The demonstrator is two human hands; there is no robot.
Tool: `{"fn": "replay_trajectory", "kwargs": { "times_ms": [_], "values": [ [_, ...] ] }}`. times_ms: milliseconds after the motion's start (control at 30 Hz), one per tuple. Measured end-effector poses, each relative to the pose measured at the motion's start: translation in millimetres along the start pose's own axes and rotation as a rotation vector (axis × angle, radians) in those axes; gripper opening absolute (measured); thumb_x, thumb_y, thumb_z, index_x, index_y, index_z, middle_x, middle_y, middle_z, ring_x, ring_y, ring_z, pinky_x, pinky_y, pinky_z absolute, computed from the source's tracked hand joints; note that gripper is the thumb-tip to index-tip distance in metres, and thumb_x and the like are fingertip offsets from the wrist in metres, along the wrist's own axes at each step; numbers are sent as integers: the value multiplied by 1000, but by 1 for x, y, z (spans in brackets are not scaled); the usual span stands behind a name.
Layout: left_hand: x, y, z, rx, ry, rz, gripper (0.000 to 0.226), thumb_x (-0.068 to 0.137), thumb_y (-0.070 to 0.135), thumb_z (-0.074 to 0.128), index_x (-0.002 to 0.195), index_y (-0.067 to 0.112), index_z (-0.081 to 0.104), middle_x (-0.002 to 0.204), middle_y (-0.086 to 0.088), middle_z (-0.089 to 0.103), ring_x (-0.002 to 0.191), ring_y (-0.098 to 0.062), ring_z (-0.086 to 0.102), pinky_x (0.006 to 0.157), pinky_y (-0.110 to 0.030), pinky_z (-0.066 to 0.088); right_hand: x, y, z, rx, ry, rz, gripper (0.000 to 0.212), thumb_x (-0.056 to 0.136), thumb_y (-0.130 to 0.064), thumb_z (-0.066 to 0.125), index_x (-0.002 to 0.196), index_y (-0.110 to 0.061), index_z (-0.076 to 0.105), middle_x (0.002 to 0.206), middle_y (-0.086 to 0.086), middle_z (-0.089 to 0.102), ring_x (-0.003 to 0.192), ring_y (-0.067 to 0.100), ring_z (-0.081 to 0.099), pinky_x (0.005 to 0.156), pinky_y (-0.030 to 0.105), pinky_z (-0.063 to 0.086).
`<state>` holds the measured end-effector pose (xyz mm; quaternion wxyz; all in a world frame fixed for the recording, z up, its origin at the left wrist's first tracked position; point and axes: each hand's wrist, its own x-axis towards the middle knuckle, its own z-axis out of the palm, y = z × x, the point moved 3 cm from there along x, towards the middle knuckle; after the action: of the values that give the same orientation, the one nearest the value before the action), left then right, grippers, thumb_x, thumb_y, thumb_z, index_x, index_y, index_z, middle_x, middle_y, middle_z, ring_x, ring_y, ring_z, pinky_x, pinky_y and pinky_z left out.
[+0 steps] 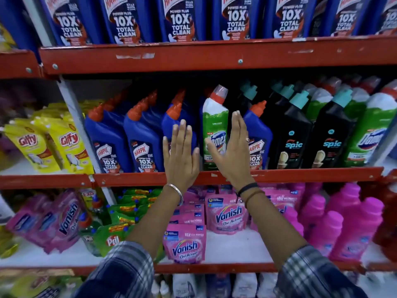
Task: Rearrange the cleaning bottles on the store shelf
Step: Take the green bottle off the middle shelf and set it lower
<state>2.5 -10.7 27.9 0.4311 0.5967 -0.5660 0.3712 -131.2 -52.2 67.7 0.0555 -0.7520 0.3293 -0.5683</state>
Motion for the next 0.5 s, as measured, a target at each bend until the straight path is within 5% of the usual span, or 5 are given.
{"fn": "replay_trajectory", "kwargs": {
  "times_ms": [167, 500],
  "values": [
    [-20, -23, 30, 108, -15, -27, 58, 102, 38, 20, 153, 19, 0, 160, 7, -11, 148, -13, -5, 119, -42, -5, 23, -7, 20, -58, 39, 141, 97, 79, -47, 70, 146, 1, 19, 146, 23, 36, 133, 37, 36, 108, 44, 35],
    [-35, -37, 61, 203, 89, 61, 59, 101, 34, 24, 153, 13, 7, 161, 2, -3, 148, -14, 2, 119, -42, -3, 42, 8, 42, -74, 107, 239, 92, 77, -52, 71, 142, 0, 30, 135, 19, 45, 123, 35, 47, 97, 45, 47]
  ]
}}
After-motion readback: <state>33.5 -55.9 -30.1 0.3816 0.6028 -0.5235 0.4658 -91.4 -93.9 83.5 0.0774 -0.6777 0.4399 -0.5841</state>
